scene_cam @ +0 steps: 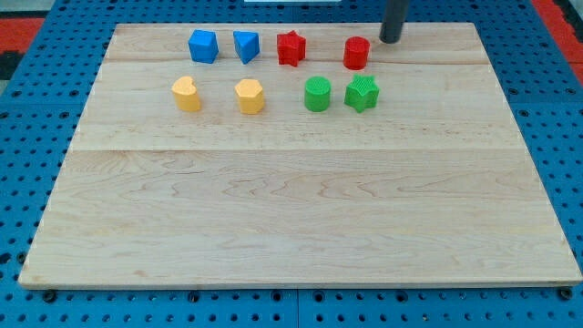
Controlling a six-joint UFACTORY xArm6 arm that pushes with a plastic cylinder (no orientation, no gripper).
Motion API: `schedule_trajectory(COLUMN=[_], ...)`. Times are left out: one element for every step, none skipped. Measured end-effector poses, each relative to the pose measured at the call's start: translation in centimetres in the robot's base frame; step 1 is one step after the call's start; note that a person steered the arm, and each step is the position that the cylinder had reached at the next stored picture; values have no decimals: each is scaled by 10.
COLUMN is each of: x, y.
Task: Move your arm to the top right
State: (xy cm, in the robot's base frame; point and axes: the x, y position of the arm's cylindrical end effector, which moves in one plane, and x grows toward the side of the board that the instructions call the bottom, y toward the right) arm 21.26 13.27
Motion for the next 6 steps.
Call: schedule_trajectory(x=[-19, -19, -20, -20, -21, -21], y=[-38, -43, -44, -44, -44, -45])
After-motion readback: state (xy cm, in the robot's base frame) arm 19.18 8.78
